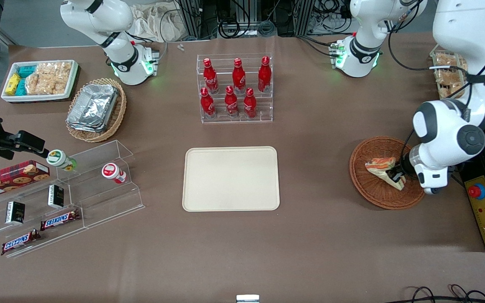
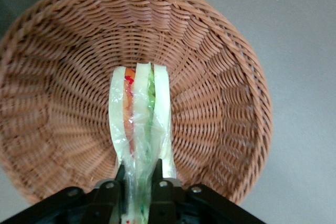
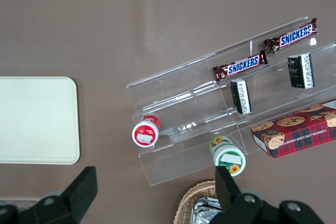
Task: Place sandwich from basket to tray
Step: 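Close the left gripper on the sandwich and lift it from the basket, then carry the held sandwich with the left gripper over the cream tray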
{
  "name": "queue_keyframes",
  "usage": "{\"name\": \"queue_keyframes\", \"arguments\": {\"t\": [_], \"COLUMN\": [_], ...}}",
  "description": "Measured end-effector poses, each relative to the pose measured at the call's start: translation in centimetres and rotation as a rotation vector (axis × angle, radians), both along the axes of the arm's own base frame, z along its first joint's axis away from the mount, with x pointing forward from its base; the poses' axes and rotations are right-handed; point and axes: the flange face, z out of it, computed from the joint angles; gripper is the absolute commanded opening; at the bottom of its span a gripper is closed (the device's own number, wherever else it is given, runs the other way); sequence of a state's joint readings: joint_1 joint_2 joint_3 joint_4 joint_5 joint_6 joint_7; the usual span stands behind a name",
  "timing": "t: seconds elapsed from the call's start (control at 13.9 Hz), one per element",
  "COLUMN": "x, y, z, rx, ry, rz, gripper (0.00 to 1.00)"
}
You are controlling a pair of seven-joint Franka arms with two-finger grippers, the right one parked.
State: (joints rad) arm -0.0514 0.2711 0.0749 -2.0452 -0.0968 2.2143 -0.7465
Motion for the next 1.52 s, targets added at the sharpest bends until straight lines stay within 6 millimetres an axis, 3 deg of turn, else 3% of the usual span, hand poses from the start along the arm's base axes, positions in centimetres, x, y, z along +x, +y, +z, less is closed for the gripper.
{"name": "queue_keyframes", "arguments": {"t": [0.14, 0.36, 0.43, 0.65, 0.94, 1.23, 1.37, 1.52], "x": [0.5, 1.7, 2.1, 2.4, 0.6, -2.4, -2.7, -1.9], "y": [-0.9, -3.8, -5.1, -11.4, -22.9, -36.6, -40.5, -42.0], "z": [4.4, 11.1, 13.0, 15.4, 14.0, 10.7, 8.5, 5.4], "rx": [-0.016, -0.033, -0.038, -0.060, -0.089, -0.098, -0.102, -0.113], "ry": [0.046, 0.061, 0.055, 0.005, -0.003, -0.003, -0.016, -0.034], "rz": [-0.022, -0.083, -0.108, -0.213, -0.325, -0.500, -0.549, -0.570], "gripper": [0.01, 0.02, 0.09, 0.02, 0.00, 0.00, 0.00, 0.00]}}
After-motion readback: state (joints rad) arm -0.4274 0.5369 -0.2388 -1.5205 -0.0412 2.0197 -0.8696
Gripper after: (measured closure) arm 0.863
